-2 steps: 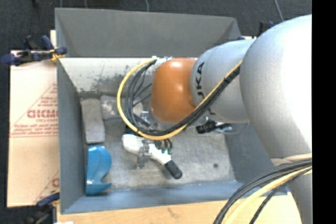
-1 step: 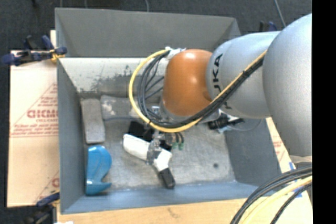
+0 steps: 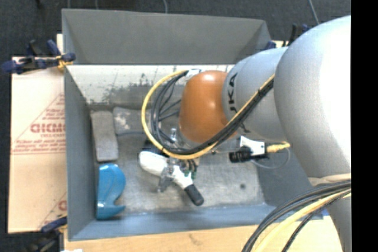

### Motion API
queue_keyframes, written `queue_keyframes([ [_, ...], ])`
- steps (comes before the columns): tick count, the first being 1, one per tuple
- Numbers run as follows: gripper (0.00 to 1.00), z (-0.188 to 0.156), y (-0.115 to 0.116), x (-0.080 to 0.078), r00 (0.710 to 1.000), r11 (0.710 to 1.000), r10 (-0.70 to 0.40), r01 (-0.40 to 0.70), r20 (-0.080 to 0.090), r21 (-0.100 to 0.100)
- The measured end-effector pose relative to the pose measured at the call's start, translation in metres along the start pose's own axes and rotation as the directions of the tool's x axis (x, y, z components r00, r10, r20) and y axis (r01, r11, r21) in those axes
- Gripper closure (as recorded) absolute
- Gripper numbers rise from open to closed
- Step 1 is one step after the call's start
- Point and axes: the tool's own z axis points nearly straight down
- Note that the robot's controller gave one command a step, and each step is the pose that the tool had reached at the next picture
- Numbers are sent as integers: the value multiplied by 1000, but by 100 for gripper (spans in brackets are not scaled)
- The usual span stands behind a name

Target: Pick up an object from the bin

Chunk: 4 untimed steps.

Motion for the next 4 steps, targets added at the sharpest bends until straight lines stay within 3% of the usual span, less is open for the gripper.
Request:
queue_keyframes([
  [1, 100, 12, 5, -96, 997, 997, -82, 82, -3, -3],
  [4, 100, 9, 5, -96, 997, 997, -81, 81, -3, -3],
])
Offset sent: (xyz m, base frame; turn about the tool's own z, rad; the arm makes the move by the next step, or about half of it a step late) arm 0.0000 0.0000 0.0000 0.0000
